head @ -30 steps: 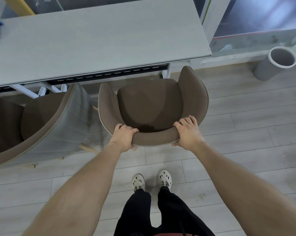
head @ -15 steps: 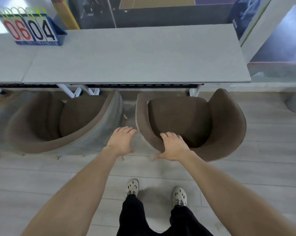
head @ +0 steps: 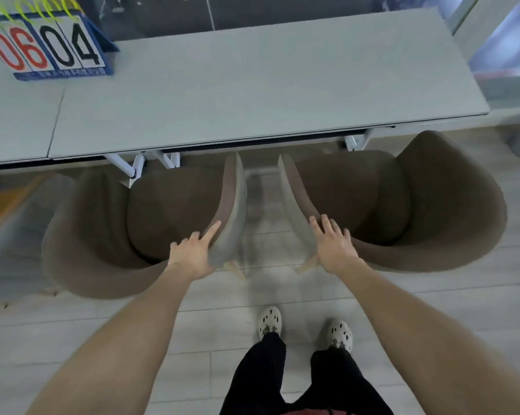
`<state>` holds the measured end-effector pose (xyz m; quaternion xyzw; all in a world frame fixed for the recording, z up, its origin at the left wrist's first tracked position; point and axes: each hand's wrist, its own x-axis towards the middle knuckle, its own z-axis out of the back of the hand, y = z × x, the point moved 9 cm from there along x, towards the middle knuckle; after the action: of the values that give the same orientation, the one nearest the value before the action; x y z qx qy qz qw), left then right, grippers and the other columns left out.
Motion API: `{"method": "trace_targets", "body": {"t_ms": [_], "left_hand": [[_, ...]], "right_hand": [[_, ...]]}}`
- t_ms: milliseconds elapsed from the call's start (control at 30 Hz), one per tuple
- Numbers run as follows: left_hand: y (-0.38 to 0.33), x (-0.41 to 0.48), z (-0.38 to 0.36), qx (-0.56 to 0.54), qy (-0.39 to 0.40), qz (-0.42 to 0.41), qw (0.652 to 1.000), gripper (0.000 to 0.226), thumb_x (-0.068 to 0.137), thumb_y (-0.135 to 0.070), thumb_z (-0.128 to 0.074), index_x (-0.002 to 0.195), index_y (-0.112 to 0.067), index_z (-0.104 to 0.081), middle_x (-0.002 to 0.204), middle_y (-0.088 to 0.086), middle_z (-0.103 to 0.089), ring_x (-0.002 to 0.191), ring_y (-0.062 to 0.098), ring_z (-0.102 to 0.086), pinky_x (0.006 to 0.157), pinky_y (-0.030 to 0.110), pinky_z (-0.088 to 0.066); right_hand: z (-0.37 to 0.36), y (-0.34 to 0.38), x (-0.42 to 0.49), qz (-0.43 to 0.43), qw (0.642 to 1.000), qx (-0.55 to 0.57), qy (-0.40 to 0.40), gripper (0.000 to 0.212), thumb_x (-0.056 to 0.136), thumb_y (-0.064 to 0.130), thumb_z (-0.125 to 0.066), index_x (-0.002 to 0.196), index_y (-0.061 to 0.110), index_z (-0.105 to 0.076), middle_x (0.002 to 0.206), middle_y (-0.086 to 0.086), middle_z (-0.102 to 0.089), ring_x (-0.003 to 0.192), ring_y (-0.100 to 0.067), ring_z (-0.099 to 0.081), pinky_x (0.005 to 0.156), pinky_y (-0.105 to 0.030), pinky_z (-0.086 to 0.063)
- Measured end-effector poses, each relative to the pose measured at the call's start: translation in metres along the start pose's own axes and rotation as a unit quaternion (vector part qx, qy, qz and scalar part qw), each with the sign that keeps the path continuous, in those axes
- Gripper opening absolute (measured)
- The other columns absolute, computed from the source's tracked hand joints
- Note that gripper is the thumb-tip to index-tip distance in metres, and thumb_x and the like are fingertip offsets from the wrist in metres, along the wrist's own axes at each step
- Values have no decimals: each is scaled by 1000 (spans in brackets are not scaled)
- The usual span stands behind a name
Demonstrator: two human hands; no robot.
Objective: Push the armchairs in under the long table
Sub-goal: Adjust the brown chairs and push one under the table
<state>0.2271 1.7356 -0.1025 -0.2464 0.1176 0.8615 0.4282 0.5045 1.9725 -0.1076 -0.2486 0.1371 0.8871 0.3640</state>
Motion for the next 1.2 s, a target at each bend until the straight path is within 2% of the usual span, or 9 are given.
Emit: {"method": "trace_targets", "body": {"t_ms": [100, 200, 333, 533, 700, 800, 900, 1000, 1200], "left_hand": [[15, -7, -2, -45, 6, 3, 999, 131, 71, -85, -68, 156, -61, 28, 130, 4, -58, 113, 36, -67, 95, 56, -53], [42, -22, -11, -63, 20, 28, 997, 133, 70, -74, -73, 160, -57, 23, 116, 1, -59, 106, 34, -68, 90, 50, -56], [72, -41, -17, -39, 8, 37, 999, 123, 68, -66, -73, 169, -43, -6, 121, -1, -62, 110, 28, -68, 87, 43, -56], [133, -70, -24, 16, 2, 38, 999, 111, 61, -72, -75, 159, -37, -36, 138, -4, -63, 126, 24, -62, 109, 42, -45], [204, -85, -30, 48, 15, 21, 999, 109, 60, -64, -82, 157, -35, -43, 150, -6, -59, 141, 20, -52, 125, 42, -29], [235, -81, -32, 69, 21, -12, 997, 101, 64, -58, -85, 156, -37, -45, 154, -7, -56, 149, 20, -45, 131, 46, -19], [257, -71, -31, 81, 17, -73, 994, 91, 69, -53, -83, 153, -40, -49, 152, -10, -58, 151, 20, -44, 132, 49, -16], [259, -68, -30, 73, 10, -118, 990, 81, 72, -52, -79, 148, -41, -53, 145, -12, -64, 141, 17, -54, 129, 48, -22], [253, -71, -30, 60, -3, -130, 990, 71, 77, -48, -75, 144, -44, -55, 135, -13, -69, 131, 18, -60, 120, 44, -32]], "right_hand": [[3, -6, -2, -3, 1000, -1, -13, 112, 95, 2, -70, 173, 24, 8, 181, -12, 1, 166, -36, -9, 131, -61, -22], [1, -4, -1, -12, 1000, -10, -10, 108, 96, 5, -67, 172, 23, 9, 180, -13, 1, 166, -37, -8, 130, -64, -21], [3, 28, 1, -47, 998, -45, -25, 100, 94, 22, -71, 170, 9, -8, 176, -25, -8, 164, -43, -9, 127, -70, -20], [18, 181, -2, 164, 985, 11, -55, 79, 98, 24, -65, 166, 9, -26, 175, -12, -25, 164, -32, -17, 130, -62, -22], [16, 294, -17, 256, 964, 10, -72, 97, 89, 45, -76, 167, 11, -28, 175, -11, -27, 164, -32, -17, 133, -56, -16], [-2, 330, -16, 254, 963, -56, -66, 108, 86, 60, -78, 169, 12, -27, 176, -9, -27, 166, -31, -12, 133, -61, -7], [-14, 357, -10, 199, 974, -90, -55, 110, 81, 71, -77, 166, 16, -33, 166, -9, -41, 162, -36, -21, 129, -72, -2], [-14, 370, -6, 149, 983, -93, -43, 103, 76, 77, -77, 157, 23, -44, 150, -6, -53, 154, -39, -34, 125, -78, -1], [-12, 373, -9, 132, 988, -75, -18, 93, 79, 75, -77, 154, 26, -50, 149, -5, -55, 154, -38, -33, 128, -74, -1]]}}
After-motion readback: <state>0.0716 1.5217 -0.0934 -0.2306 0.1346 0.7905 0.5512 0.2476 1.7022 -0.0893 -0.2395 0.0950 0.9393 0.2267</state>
